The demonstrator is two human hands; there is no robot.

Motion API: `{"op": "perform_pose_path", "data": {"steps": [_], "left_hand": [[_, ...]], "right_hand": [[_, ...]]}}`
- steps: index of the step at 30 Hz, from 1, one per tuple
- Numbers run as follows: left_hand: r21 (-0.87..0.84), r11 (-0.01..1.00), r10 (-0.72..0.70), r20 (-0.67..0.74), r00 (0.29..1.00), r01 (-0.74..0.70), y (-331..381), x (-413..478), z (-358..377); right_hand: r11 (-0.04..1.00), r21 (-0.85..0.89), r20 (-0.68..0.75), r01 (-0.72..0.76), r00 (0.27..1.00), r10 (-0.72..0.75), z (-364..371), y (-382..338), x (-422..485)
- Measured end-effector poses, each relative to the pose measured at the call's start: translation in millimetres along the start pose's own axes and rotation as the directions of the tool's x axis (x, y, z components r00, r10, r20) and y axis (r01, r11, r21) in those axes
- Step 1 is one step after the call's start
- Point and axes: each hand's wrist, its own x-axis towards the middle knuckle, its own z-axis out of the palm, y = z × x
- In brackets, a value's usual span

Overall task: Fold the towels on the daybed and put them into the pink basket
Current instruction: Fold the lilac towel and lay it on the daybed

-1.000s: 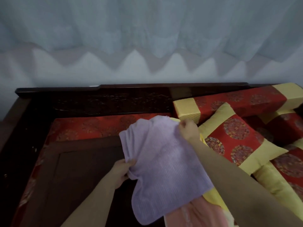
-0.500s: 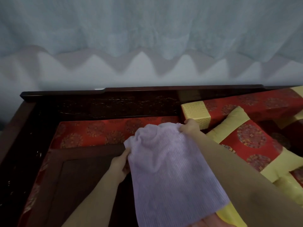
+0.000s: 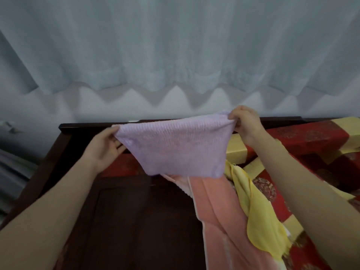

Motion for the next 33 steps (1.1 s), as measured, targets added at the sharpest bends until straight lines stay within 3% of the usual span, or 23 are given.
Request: {"op": "perform_pose_path", "data": {"steps": [6, 8, 11, 14, 17, 20, 22, 25, 27, 29, 31, 33], "left_hand": [[0.001, 0.995, 0.102, 0.055, 0.993, -0.102, 36, -53, -30], [0.059, 0.997, 0.041, -0.003, 0.999, -0.040, 17, -74, -50], [0.243, 0.947, -0.197, -0.084, 0.977, 0.212, -28, -103, -97], [0.432, 0.779, -0.475, -0.067, 0.877, 0.455, -75, -136, -148], [0.599, 0.517, -0.686, -0.137, 0.715, 0.612, -123, -157, -180], [0.705, 0.251, -0.756, -0.285, 0.589, 0.663, -162, -164, -202], [0.744, 0.145, -0.754, -0.344, 0.560, 0.652, -177, -162, -206], [0.817, 0.114, -0.704, -0.335, 0.626, 0.566, -179, -136, -206], [0.869, 0.196, -0.536, -0.292, 0.792, 0.454, -174, -102, -207], [0.921, 0.238, -0.265, -0.245, 0.933, 0.309, -170, -59, -205], [0.957, 0.204, -0.070, -0.195, 0.978, 0.205, -168, -17, -196], [0.978, 0.167, -0.004, -0.123, 0.992, 0.122, -170, 19, -189]], "right_hand": [[0.978, -0.003, 0.180, 0.208, 0.962, -0.204, 16, -19, -79], [0.968, -0.079, 0.242, 0.239, 0.946, -0.214, 12, 7, -111], [0.950, -0.245, 0.347, 0.193, 0.933, -0.100, 3, 68, -155], [0.903, -0.424, 0.368, 0.064, 0.924, 0.107, 2, 143, -196], [0.781, -0.624, 0.384, -0.011, 0.867, 0.319, 0, 209, -234], [0.565, -0.825, 0.359, -0.003, 0.770, 0.528, 4, 258, -262], [0.433, -0.901, 0.333, 0.033, 0.692, 0.640, 7, 276, -268], [0.509, -0.857, 0.405, 0.087, 0.724, 0.558, 17, 280, -249], [0.588, -0.805, 0.389, 0.081, 0.820, 0.419, 31, 273, -217], [0.608, -0.789, 0.319, 0.094, 0.907, 0.274, 51, 266, -173], [0.590, -0.801, 0.234, 0.097, 0.959, 0.161, 72, 265, -128], [0.550, -0.830, 0.187, 0.093, 0.975, 0.117, 84, 272, -94]]}}
